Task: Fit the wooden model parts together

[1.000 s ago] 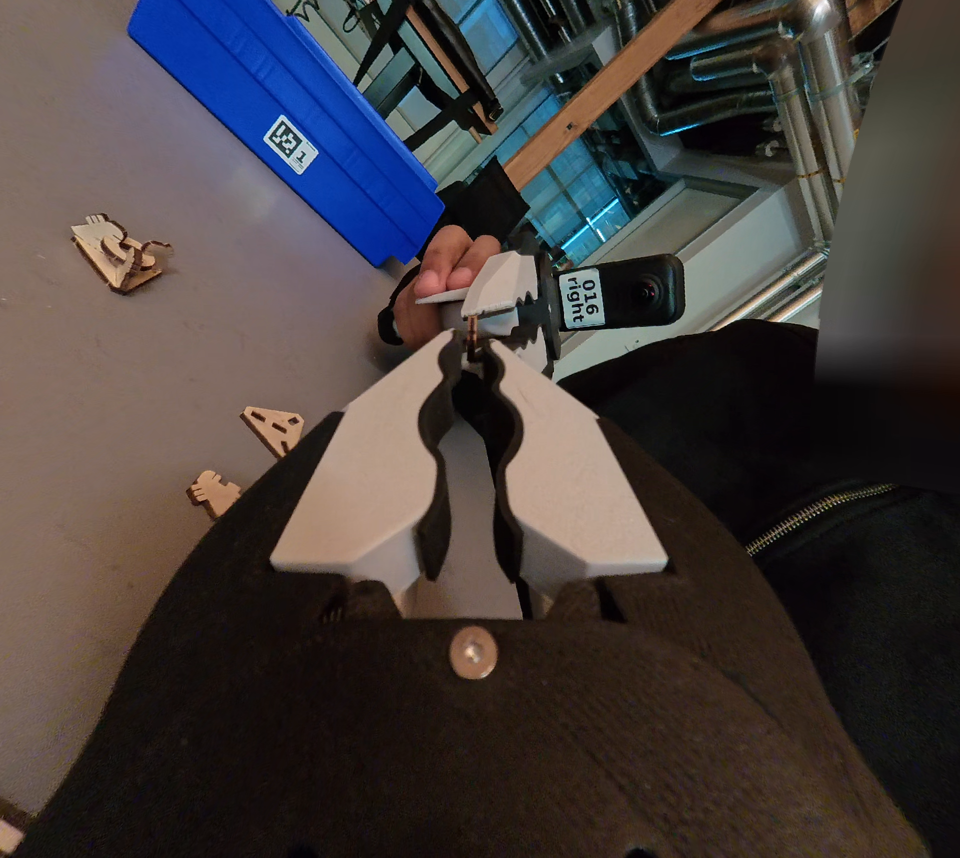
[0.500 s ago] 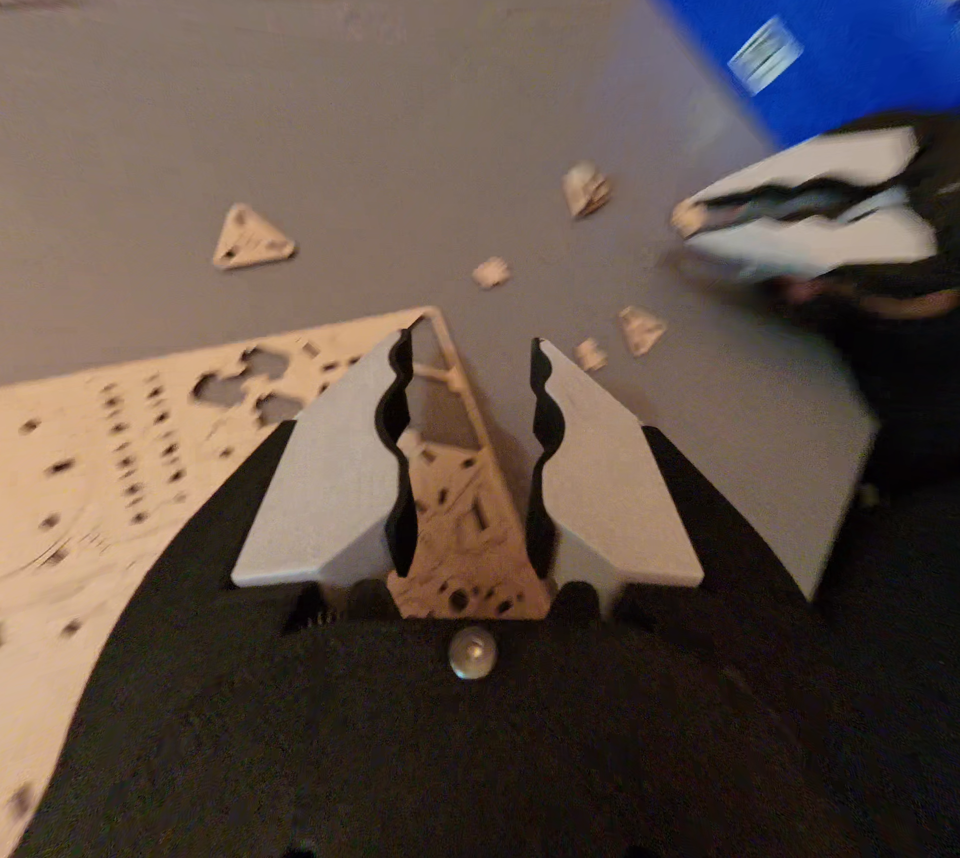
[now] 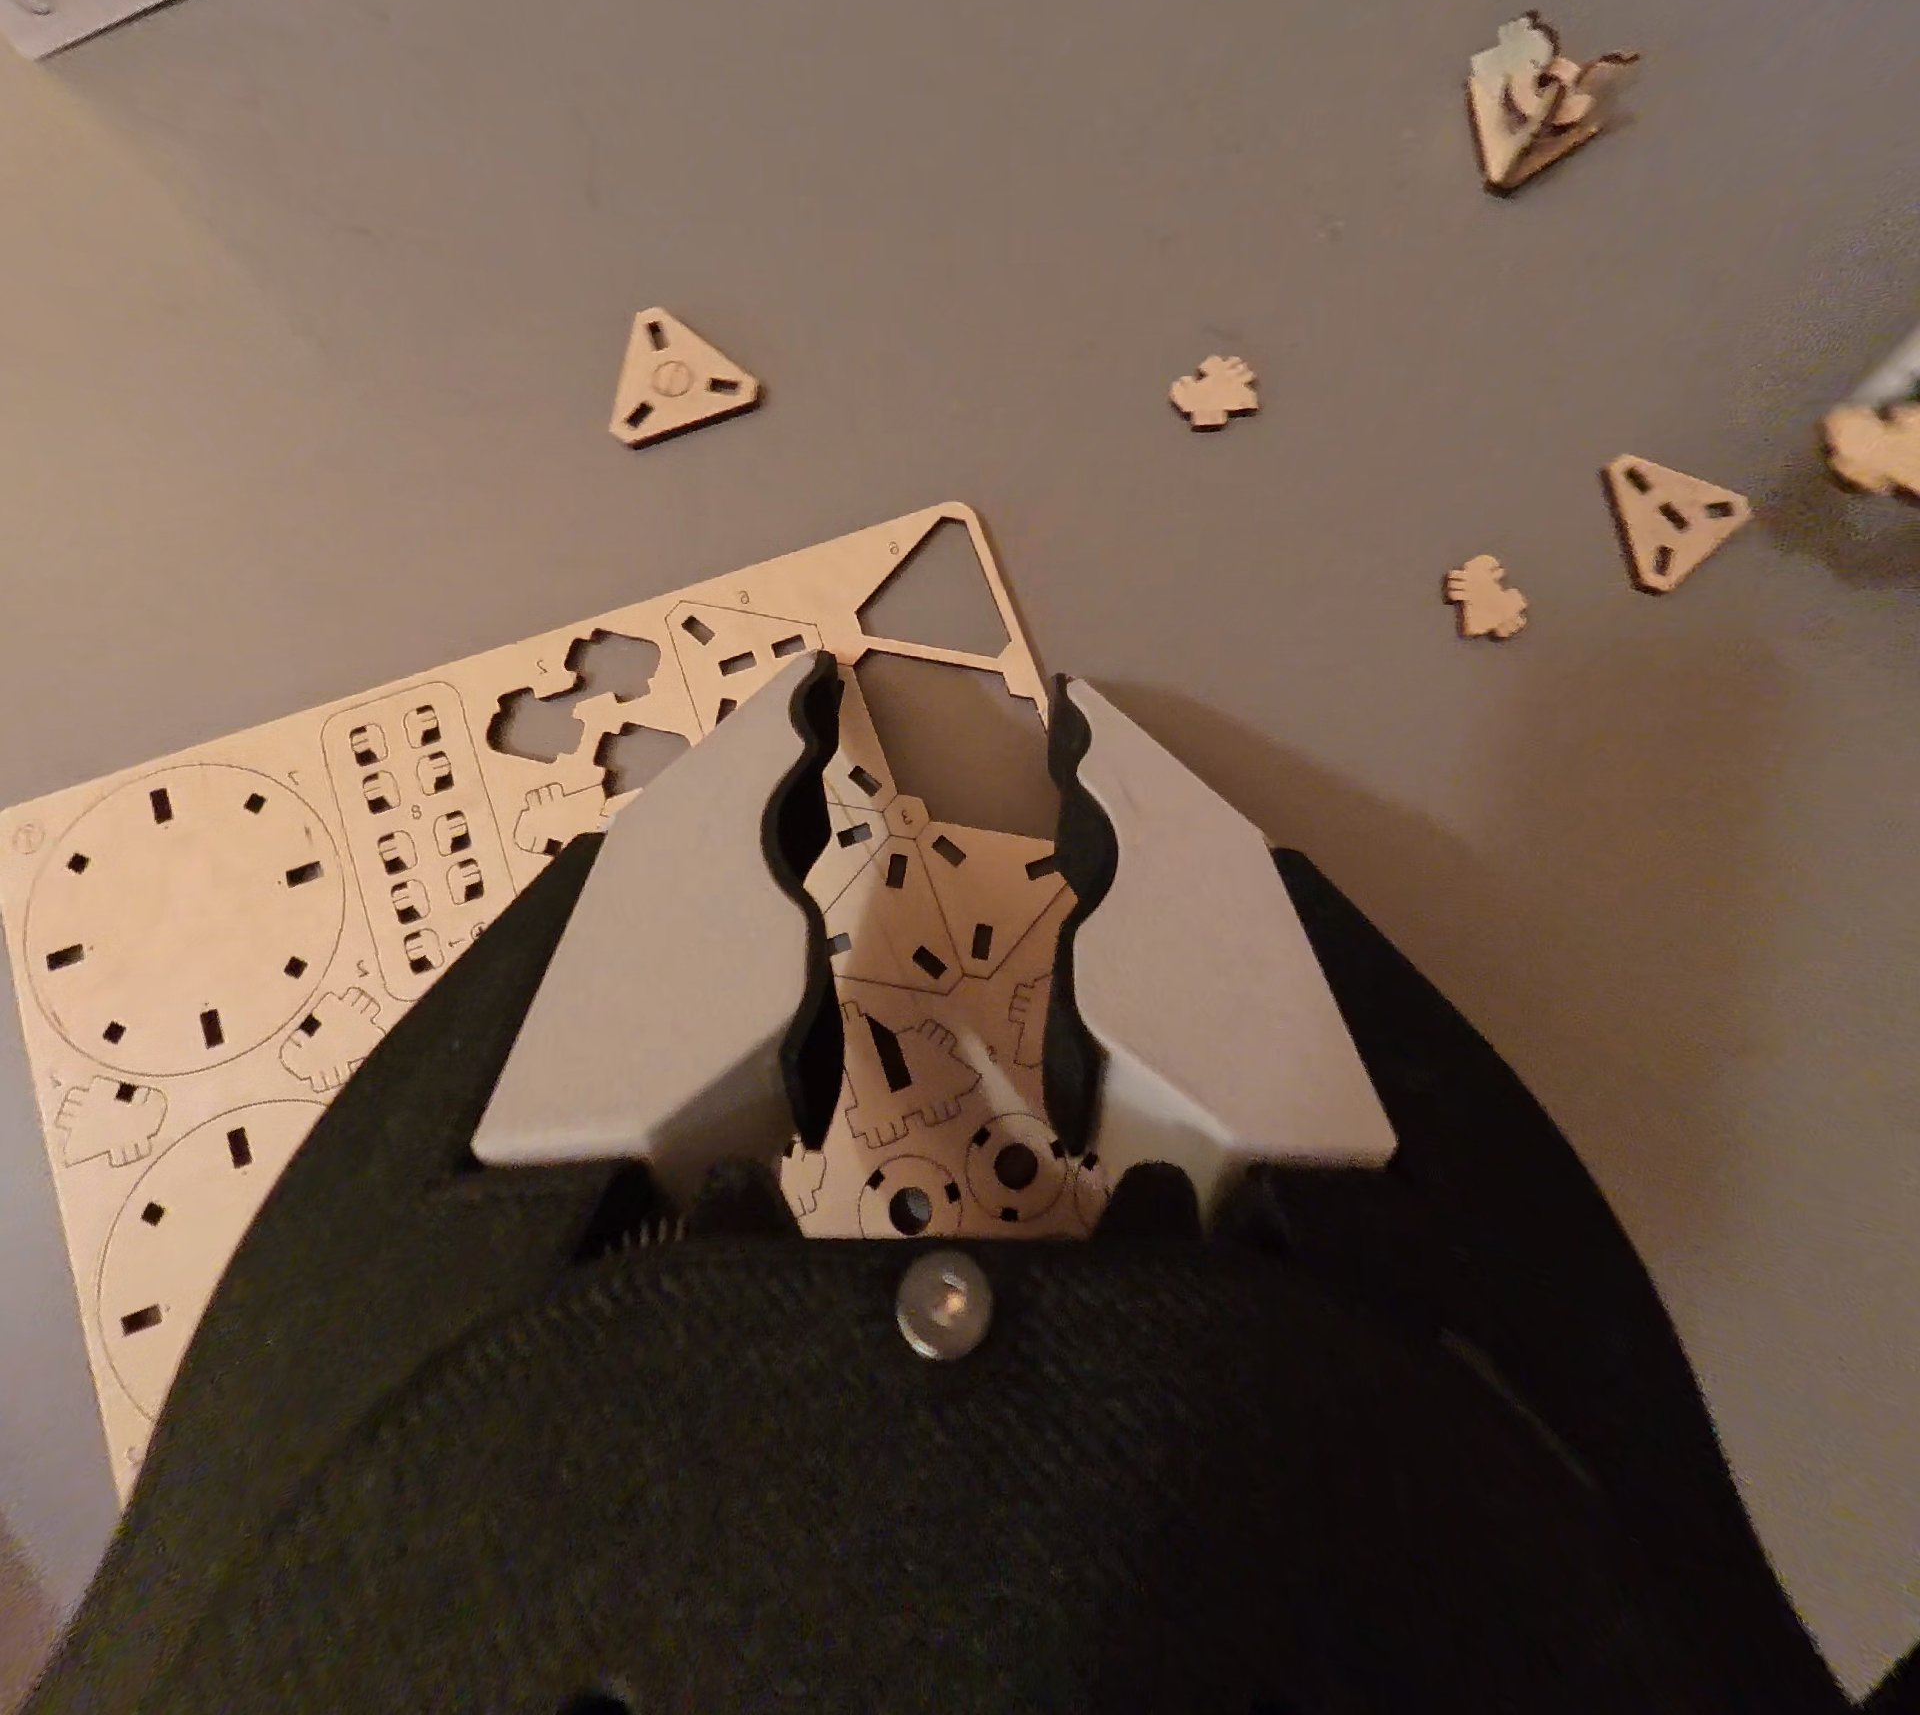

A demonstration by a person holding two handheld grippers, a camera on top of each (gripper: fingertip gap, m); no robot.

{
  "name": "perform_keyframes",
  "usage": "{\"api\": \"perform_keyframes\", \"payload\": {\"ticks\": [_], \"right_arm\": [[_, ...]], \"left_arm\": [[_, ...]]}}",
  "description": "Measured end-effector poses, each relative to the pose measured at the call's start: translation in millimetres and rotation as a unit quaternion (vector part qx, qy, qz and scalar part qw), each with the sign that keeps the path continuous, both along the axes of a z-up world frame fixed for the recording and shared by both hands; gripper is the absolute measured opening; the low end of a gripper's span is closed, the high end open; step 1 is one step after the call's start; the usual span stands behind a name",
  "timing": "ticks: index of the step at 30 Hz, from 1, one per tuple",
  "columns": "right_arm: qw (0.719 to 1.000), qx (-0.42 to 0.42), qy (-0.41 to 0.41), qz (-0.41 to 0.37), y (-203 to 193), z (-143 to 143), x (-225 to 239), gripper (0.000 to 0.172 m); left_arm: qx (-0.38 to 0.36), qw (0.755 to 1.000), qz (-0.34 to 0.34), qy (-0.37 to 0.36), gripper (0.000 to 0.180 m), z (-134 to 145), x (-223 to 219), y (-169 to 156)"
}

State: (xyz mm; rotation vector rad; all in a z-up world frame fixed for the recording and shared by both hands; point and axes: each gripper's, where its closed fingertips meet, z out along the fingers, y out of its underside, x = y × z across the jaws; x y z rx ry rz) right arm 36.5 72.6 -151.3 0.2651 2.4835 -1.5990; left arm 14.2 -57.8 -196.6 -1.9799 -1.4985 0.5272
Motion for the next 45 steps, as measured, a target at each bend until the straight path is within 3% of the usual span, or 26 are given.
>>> {"api": "perform_keyframes", "payload": {"ticks": [3,6,8,13,15,16,24,37,45], "right_arm": [[0.997,0.025,-0.072,-0.010,-15.1,-10.0,22.0,0.013],[0.992,0.111,0.014,-0.065,-16.1,-33.5,16.4,0.013],[0.989,0.130,0.025,-0.073,-19.6,-36.5,22.1,0.013],[0.988,0.131,0.017,-0.077,-23.2,-35.6,35.4,0.017],[0.989,0.123,0.002,-0.079,-22.9,-34.7,40.8,0.043],[0.990,0.121,-0.006,-0.077,-22.5,-34.4,43.7,0.044],[0.990,0.113,-0.001,-0.087,-15.6,-32.8,33.5,0.045],[0.993,0.115,-0.031,-0.008,-17.3,-37.8,60.2,0.045],[0.995,0.094,-0.032,-0.022,-13.7,-31.3,50.7,0.041]], "left_arm": [[-0.007,1.000,0.018,0.005,0.039,-0.1,-1.2,-13.7],[-0.012,0.999,0.034,0.015,0.041,1.9,-4.2,-22.2],[-0.006,0.999,0.032,0.033,0.041,8.1,-7.2,-20.7],[0.026,0.995,0.012,0.092,0.041,33.5,-13.4,-8.5],[0.036,0.994,0.004,0.101,0.041,37.2,-13.9,-4.5],[0.040,0.994,0.000,0.102,0.041,37.7,-14.0,-2.4],[0.082,0.992,-0.035,0.090,0.041,37.1,-10.9,22.7],[0.113,0.989,-0.066,0.069,0.041,30.1,-6.5,50.4],[0.109,0.989,-0.089,0.045,0.041,24.2,-14.0,66.0]]}}
